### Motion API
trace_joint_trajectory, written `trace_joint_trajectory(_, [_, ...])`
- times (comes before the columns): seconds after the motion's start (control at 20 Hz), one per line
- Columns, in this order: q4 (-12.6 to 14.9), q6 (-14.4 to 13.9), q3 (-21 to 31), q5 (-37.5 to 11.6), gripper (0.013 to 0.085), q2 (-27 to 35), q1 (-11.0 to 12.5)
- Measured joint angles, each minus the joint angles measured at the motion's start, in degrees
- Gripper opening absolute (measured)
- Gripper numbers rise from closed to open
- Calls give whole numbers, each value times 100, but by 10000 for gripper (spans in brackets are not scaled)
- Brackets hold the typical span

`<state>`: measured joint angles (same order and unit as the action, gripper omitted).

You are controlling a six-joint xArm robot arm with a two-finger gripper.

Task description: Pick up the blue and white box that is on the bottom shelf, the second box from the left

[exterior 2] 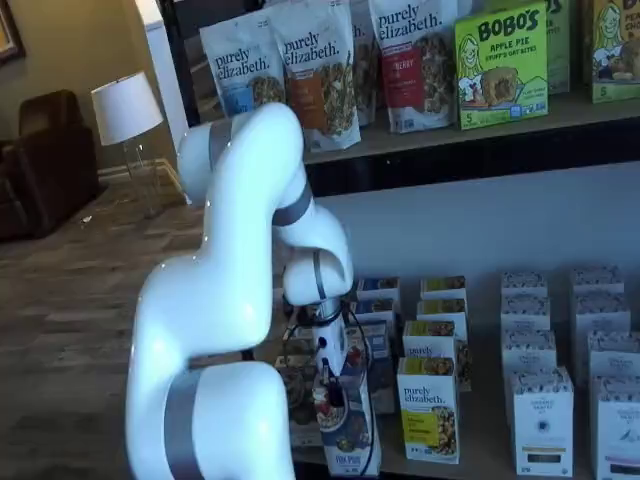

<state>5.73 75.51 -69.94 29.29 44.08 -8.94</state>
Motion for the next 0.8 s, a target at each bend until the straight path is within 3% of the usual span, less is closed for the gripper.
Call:
trace_joint_trajectory(0.45, [200, -142, 1072, -220, 450, -956, 41])
trace_joint_trajectory(0.8, [94, -53, 1635, -181, 450, -1551, 32])
